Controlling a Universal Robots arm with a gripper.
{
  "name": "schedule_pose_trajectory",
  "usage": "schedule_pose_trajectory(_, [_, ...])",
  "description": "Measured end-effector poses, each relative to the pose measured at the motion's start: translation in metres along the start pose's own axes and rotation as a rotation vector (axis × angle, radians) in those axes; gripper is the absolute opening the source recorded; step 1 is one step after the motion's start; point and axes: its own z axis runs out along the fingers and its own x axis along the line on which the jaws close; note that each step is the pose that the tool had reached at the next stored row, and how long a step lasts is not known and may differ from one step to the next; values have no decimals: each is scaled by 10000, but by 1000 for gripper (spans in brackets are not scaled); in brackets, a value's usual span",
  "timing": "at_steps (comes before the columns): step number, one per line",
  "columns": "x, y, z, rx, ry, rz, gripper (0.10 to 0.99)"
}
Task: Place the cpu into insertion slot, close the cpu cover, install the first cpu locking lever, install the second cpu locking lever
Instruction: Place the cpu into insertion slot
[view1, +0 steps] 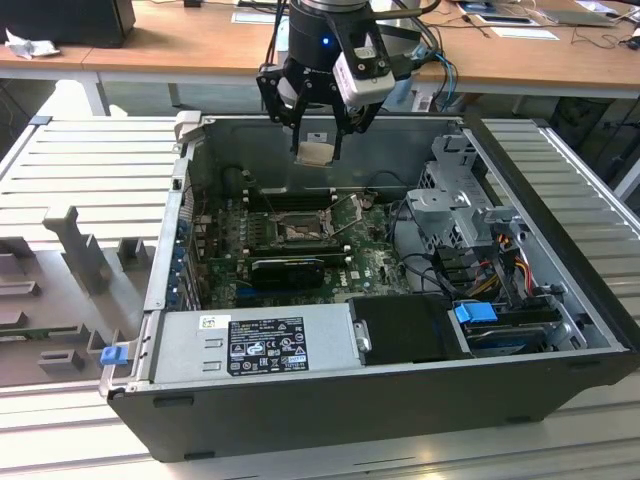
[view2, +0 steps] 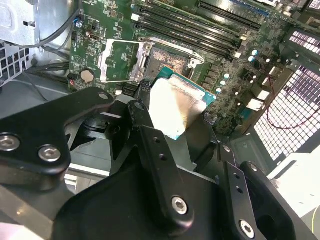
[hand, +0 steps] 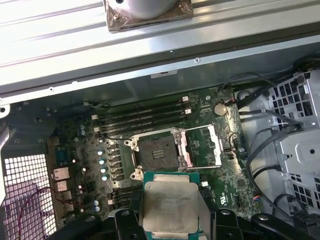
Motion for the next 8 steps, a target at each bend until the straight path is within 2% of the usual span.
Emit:
schedule_pose_trajectory(5, [0,0,1,-13,-66,747,529])
schedule_pose_trajectory(8, [0,-1,15,-15,-73,818,529])
